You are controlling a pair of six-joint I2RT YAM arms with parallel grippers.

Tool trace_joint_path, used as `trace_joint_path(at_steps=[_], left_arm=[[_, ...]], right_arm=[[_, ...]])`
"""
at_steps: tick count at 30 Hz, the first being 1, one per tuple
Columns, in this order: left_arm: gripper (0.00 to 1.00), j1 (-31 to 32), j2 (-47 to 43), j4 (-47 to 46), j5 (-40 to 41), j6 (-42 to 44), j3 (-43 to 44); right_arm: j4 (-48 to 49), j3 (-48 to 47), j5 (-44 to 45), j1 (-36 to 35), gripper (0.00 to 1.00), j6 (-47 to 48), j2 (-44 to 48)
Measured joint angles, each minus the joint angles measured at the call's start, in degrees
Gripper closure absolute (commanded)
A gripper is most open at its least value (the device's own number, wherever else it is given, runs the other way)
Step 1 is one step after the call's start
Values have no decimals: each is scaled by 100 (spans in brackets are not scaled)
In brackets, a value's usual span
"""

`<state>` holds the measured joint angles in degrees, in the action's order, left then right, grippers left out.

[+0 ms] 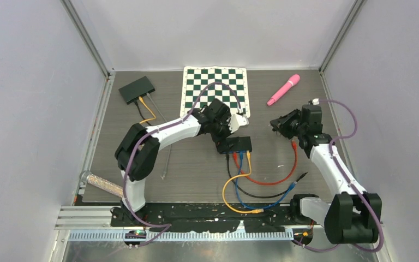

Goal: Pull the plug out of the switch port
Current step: Pull the power from the switch port, then place the power at the center of the board.

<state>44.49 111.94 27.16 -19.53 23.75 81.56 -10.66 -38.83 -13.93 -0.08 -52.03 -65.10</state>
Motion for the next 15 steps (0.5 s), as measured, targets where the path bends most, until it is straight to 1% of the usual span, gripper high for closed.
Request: trace_joint_path(at_steps=[2,4,10,15], left_arm=[[0,0,-254,-186,114,-125,-90],[1,0,-601,-575,295,-321,-297],[0,-2,-1766,-1985,960,-1069,-1357],[0,-15,-2260,-2579,1602,-1602,-1641]], right_arm=[[-199,-293,107,33,95,236,223],[-437,-647,173,103,94,501,356],[-1209,-1906,330,367,95,1287,372],[-1554,-2717,511,507,95,1703,356]])
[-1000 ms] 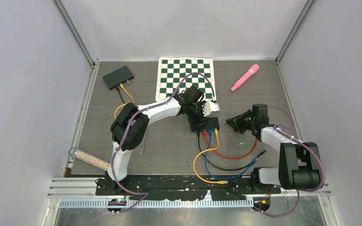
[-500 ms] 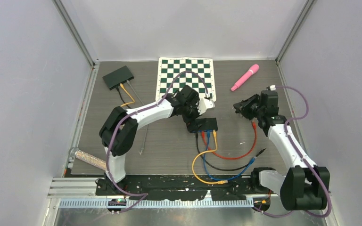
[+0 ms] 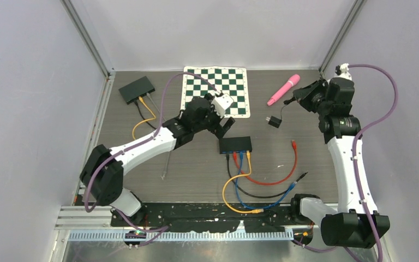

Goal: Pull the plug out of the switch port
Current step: Place the power at the center of the board.

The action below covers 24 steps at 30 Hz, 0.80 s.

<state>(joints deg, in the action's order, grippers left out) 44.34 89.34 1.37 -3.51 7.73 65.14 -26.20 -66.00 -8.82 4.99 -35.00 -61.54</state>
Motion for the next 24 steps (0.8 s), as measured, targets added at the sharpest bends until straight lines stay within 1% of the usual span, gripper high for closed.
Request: trace_joint_path(at_steps=[5,9,12,17,20,22,24], left_arm=[[0,-22,-448,-289,503,-361,-396],[0,-22,-769,-376,828,-651,-745],[0,-24,-990,-435,964,-896,-997],[0,-28,-1174,-496,1023,-1244,-1132],[0,-28,-1213,-496,1040,-1366,-1132],[0,-28,-1224,-492,1040,-1414,-1132],[0,-28,-1239,-474,1038,-1486,-1132]], right_arm=[[-166,-466,129,81,95,177,-219],[-275,-466,133,87,95,247,-308],[-256,-177,122,87,95,249,-297],[-13,960,-26,87,95,72,-352],[15,1233,-234,42,95,17,-693],[101,1185,-319,-92,94,35,-1137],[76,935,-385,-380,95,111,-1687]])
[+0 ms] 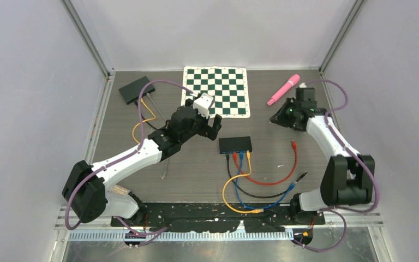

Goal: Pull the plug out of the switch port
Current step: Place the power at the center of the board.

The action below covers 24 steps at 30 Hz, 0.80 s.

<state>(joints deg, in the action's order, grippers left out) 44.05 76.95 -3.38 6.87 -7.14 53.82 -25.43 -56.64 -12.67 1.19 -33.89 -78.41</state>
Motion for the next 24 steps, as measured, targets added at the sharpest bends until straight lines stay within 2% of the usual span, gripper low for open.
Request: trace_joint_path(at_steps=[5,9,24], left_arm=[[0,0,-101,66,-2,-72,0],[0,0,-192,153,0,-136,-9],[0,-9,-284,247,-59,-146,-109]], right_arm=[[0,-763,20,-789,95,251,-1165],[-39,-970,92,-1121,95,411,-1644],[-393,-706,1482,-868,90,807,-1567]])
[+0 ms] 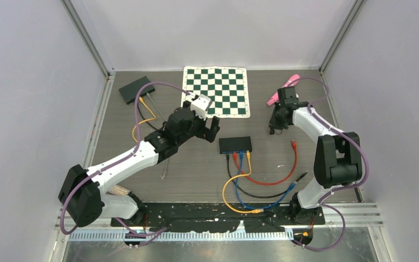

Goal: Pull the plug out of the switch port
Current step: Place the power at the center of the board, then pull the connector from the switch port.

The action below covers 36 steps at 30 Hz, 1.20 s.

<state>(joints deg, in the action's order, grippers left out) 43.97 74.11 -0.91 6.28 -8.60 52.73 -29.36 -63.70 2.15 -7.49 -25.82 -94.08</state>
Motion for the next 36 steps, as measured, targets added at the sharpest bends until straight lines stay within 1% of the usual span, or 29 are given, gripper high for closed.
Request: trace_joint_path(at_steps=[2,3,4,5,6,7,8,9,10,12,13,14,16,18,22,26,28,29,31,34,36], left_arm=[[0,0,13,0,-11,2,0],[1,0,22,7,-9,2,0],[1,0,28,24,-7,2,0],[0,0,28,39,-2,2,0],[0,0,28,42,24,4,0],[1,0,28,39,37,4,0],[1,0,20,17,72,4,-17],[1,0,2,-11,109,4,-52],[0,0,-20,-24,140,4,-92],[1,0,-94,-57,236,7,-203],[0,0,-138,-66,299,9,-260],[0,0,-164,-70,341,15,-289],[0,0,-201,-120,433,31,-339],[1,0,-221,-203,531,66,-380],[0,-2,-249,-474,614,201,-516],[0,-2,-249,-837,479,444,-756],[0,-11,-225,-1010,240,669,-846],[0,-13,-173,-1086,90,813,-852],[0,-13,13,-1211,-203,1091,-802],[0,-11,476,-1051,-645,1504,-490],[1,-11,835,-820,-940,1784,-179]], right_arm=[[17,85,109,136,86,11,131],[20,118,136,245,81,17,192],[20,127,144,365,74,20,236],[26,127,144,435,70,20,243],[39,127,140,516,61,20,243],[39,129,131,586,54,11,229],[52,149,109,647,40,15,221],[74,186,66,673,34,-2,219],[83,227,15,675,25,-44,221],[107,367,-129,658,16,-24,234],[96,431,-175,656,14,-35,251],[85,476,-212,651,10,-57,286],[72,581,-273,640,7,-55,455],[59,680,-341,636,6,-52,776],[101,713,-540,636,6,-2,1611],[212,730,-944,636,6,94,2256],[350,850,-1257,636,9,105,2441],[424,962,-1429,634,13,83,2494],[590,1220,-1755,612,16,-24,2511],[973,1895,-2251,452,20,-365,2468],[1174,2345,-2505,256,25,-614,2393]])
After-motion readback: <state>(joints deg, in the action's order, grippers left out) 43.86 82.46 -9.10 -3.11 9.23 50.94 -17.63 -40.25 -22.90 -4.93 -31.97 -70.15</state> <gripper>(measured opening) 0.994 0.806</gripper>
